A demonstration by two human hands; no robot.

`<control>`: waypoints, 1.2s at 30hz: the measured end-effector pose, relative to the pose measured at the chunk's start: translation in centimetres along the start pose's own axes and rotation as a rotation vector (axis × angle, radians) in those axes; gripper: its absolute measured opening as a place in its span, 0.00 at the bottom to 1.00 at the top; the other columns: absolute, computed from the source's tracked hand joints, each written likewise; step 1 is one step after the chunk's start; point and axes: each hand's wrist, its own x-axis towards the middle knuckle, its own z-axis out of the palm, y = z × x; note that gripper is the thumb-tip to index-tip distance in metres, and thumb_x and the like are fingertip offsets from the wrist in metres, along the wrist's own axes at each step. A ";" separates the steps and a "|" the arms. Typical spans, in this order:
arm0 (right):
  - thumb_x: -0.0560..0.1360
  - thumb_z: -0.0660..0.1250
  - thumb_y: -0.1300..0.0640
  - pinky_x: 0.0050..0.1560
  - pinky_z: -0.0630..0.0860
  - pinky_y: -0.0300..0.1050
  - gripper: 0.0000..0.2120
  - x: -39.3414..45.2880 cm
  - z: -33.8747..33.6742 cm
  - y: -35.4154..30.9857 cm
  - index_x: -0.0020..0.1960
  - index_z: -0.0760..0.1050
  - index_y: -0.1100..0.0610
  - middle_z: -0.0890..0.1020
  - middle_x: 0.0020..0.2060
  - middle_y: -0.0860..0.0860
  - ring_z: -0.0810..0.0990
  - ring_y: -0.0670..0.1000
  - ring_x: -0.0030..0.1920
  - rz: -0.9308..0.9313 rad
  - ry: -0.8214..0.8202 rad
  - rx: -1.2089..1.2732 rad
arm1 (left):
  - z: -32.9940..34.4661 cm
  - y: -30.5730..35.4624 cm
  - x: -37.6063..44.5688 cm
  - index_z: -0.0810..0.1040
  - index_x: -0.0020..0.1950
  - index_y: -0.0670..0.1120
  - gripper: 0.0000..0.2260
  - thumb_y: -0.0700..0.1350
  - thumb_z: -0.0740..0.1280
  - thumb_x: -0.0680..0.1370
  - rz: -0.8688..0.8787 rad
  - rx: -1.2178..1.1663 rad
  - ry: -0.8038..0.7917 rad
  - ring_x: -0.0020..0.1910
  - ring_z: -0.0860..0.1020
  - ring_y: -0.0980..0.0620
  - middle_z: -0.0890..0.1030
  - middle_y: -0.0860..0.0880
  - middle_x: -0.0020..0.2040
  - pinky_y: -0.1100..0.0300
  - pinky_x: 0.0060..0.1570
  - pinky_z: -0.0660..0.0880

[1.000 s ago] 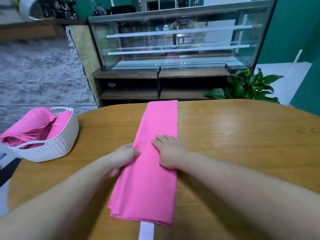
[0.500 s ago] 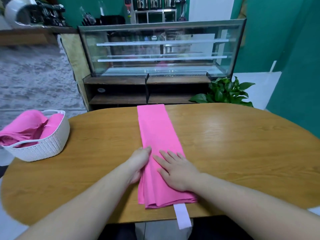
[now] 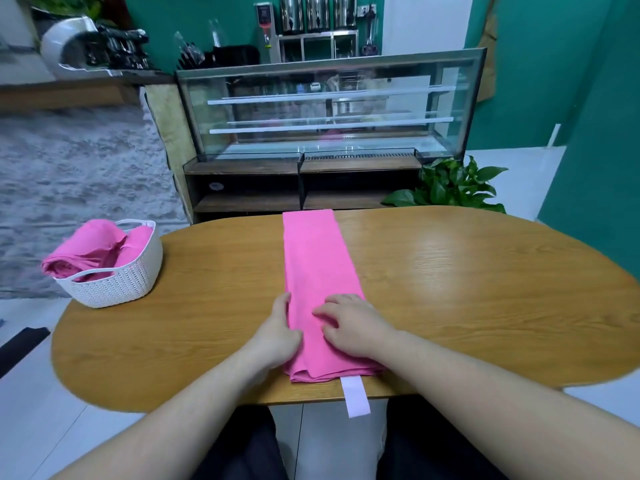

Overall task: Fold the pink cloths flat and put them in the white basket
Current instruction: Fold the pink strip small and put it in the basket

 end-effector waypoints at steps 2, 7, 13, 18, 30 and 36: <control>0.77 0.62 0.50 0.71 0.63 0.51 0.17 -1.4 -0.3 0.0 0.65 0.76 0.45 0.76 0.65 0.47 0.69 0.52 0.67 -0.042 0.093 0.070 | 0.1 0.0 -0.6 0.55 0.79 0.52 0.31 0.33 0.55 0.77 0.003 -0.060 -0.002 0.39 0.75 0.53 0.76 0.43 0.57 0.66 0.27 0.68; 0.75 0.63 0.41 0.63 0.66 0.45 0.16 -5.2 -1.1 0.7 0.59 0.78 0.45 0.79 0.55 0.43 0.71 0.46 0.59 -0.170 0.208 0.106 | 1.0 0.0 -0.9 0.68 0.71 0.48 0.29 0.27 0.48 0.75 -0.101 -0.386 -0.001 0.36 0.77 0.47 0.78 0.41 0.54 0.62 0.25 0.70; 0.67 0.63 0.30 0.52 0.65 0.43 0.28 -8.7 -0.7 0.9 0.57 0.71 0.48 0.77 0.50 0.43 0.73 0.45 0.51 -0.308 0.270 -0.199 | 1.7 0.6 -1.0 0.72 0.58 0.43 0.21 0.26 0.46 0.78 -0.231 -0.793 -0.007 0.25 0.76 0.48 0.79 0.37 0.44 0.63 0.20 0.71; 0.66 0.62 0.47 0.45 0.71 0.47 0.16 -8.4 -0.3 1.4 0.52 0.69 0.49 0.77 0.44 0.45 0.76 0.51 0.46 -0.216 0.434 -0.271 | 0.9 1.0 -1.3 0.73 0.59 0.41 0.18 0.28 0.48 0.81 -0.271 -0.844 -0.036 0.26 0.73 0.50 0.77 0.37 0.48 0.64 0.19 0.71; 0.74 0.58 0.45 0.51 0.68 0.45 0.15 -8.7 -0.5 2.3 0.49 0.80 0.50 0.76 0.49 0.46 0.69 0.46 0.53 -0.203 0.355 -0.028 | 1.5 -1.2 -3.6 0.77 0.54 0.59 0.14 0.63 0.66 0.73 0.547 0.412 0.291 0.58 0.65 0.61 0.71 0.61 0.57 0.57 0.59 0.61; 0.77 0.65 0.50 0.55 0.66 0.45 0.05 -9.1 -1.0 2.6 0.47 0.77 0.51 0.75 0.46 0.44 0.69 0.44 0.52 -0.185 0.270 0.032 | 1.8 -2.6 -3.9 0.73 0.57 0.55 0.13 0.54 0.63 0.74 0.871 0.657 0.138 0.49 0.76 0.53 0.75 0.57 0.48 0.55 0.47 0.76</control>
